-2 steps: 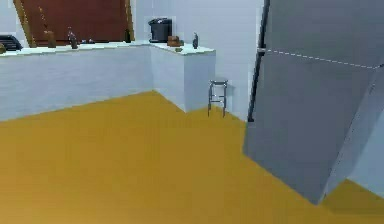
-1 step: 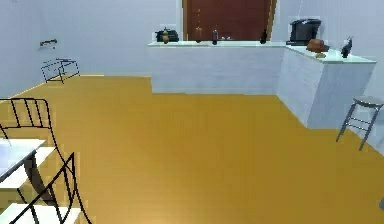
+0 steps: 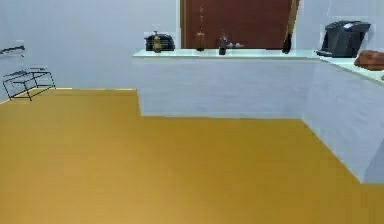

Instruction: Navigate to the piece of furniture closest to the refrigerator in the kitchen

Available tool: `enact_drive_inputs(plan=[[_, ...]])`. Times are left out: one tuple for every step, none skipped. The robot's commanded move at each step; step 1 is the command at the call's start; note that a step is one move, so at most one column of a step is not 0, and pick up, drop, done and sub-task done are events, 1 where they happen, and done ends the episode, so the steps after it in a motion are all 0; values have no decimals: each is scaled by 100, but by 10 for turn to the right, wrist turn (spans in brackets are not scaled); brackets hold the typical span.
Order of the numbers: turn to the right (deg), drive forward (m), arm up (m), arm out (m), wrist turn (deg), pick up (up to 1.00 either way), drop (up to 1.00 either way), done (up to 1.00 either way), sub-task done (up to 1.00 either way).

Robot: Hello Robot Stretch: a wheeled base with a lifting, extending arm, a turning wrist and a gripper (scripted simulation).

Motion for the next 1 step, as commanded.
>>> enact_drive_inputs(plan=[[-120, 0, 0, 0, 0, 0, 0, 0, 0]])
